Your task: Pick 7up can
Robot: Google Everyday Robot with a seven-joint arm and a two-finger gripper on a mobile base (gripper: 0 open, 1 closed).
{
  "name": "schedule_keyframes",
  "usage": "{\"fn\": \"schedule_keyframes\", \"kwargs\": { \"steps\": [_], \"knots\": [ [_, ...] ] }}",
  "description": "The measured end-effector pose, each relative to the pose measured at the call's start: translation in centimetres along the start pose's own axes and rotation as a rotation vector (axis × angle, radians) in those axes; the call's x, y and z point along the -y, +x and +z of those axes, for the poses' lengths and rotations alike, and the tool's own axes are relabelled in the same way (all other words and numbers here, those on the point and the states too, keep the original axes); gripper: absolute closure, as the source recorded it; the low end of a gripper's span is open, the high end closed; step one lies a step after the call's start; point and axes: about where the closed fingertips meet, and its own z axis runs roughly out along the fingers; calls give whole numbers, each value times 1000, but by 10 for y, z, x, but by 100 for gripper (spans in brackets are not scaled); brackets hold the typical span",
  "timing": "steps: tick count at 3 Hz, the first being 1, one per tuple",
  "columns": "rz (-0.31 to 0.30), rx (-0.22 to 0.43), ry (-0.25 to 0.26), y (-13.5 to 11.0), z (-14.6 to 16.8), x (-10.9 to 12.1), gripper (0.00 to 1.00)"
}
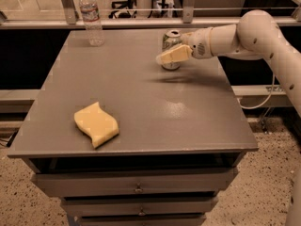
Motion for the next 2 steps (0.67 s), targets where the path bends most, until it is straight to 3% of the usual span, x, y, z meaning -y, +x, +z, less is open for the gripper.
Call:
{"fn": "schedule_keyframes", "kwargs": {
  "steps": [2],
  "knots": [
    [-5, 92, -58, -14, -13, -22, 61]
  ]
}}
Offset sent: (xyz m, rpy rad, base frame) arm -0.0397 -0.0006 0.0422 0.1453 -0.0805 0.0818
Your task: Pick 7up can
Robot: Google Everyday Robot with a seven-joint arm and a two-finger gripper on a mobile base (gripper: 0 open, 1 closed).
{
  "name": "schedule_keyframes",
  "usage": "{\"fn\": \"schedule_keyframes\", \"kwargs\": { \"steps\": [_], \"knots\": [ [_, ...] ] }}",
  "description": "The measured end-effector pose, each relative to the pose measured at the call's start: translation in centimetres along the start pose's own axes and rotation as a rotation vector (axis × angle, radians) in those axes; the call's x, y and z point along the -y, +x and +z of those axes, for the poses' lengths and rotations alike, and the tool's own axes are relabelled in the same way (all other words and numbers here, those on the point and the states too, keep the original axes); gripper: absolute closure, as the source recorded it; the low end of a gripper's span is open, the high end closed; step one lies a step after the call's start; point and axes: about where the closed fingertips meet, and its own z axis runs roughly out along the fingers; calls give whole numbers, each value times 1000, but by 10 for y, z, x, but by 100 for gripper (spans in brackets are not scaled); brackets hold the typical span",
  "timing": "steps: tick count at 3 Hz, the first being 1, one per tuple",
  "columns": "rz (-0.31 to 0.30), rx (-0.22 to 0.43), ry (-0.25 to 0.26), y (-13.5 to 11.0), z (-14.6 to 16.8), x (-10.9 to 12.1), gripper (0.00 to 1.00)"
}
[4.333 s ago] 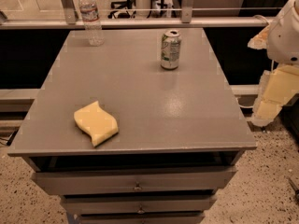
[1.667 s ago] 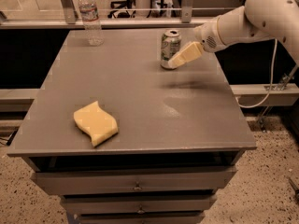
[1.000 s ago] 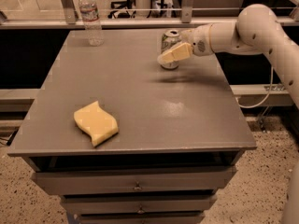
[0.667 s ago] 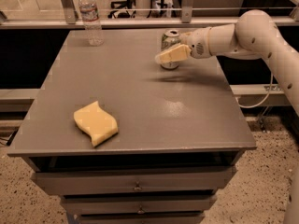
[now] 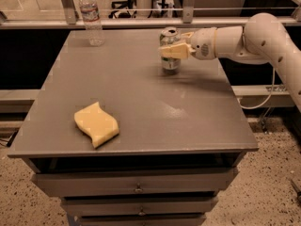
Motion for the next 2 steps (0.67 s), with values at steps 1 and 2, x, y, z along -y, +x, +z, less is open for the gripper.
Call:
{"fn": "schedule_keyframes", "kwargs": {
  "steps": [1, 2],
  "knots": [
    [-39, 108, -46, -41, -20, -23, 92],
    [-37, 177, -87, -65, -31, -45, 100]
  ]
}}
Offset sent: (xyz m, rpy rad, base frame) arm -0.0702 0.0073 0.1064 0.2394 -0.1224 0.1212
